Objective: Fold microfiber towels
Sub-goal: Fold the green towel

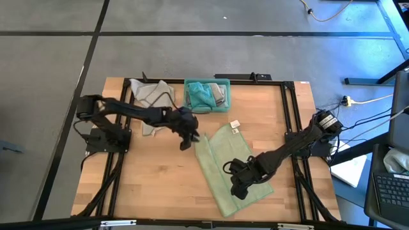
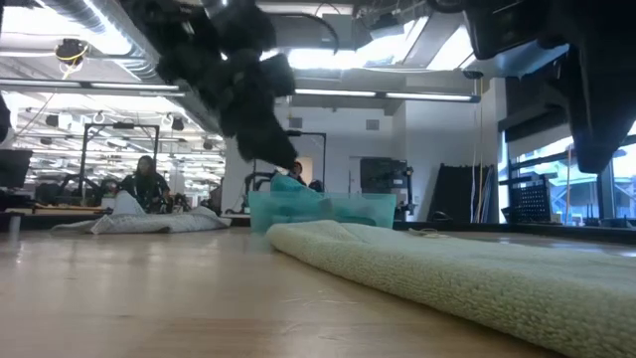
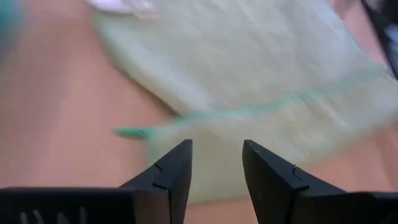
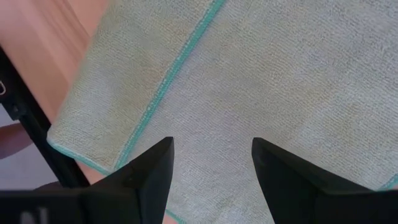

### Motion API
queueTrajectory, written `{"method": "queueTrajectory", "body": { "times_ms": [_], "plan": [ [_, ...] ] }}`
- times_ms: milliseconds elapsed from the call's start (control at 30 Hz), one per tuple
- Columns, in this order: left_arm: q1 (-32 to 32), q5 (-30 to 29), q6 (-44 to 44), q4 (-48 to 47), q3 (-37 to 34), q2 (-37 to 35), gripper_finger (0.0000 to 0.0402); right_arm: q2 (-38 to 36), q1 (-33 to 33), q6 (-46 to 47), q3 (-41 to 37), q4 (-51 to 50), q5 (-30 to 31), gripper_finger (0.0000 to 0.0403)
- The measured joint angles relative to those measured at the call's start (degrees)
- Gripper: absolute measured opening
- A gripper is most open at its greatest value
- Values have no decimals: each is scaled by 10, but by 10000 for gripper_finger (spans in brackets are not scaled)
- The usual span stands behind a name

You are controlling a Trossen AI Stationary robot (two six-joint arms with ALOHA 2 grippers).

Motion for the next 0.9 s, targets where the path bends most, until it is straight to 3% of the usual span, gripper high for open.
{"method": "queueTrajectory", "body": {
  "times_ms": [67, 200, 367, 533, 700, 900],
  "plan": [
    [9, -35, -23, -26, 0, -22, 135, 0, 0, 0, 0, 2, 3, 219],
    [28, -28, 4, -106, -2, -12, 135, 0, 0, 0, 0, 8, 12, 219],
    [30, -7, 16, -82, -1, 22, 138, 0, 0, 0, 0, 21, 20, 219],
    [44, 61, 26, -22, 1, 55, 155, 0, 3, 0, 0, 20, 20, 219],
    [48, 99, 75, -26, 0, 88, 179, 0, 5, 0, 0, 22, 20, 219],
    [65, 84, 62, -21, -1, 102, 193, 0, 9, 0, 0, 23, 20, 219]
  ]
}}
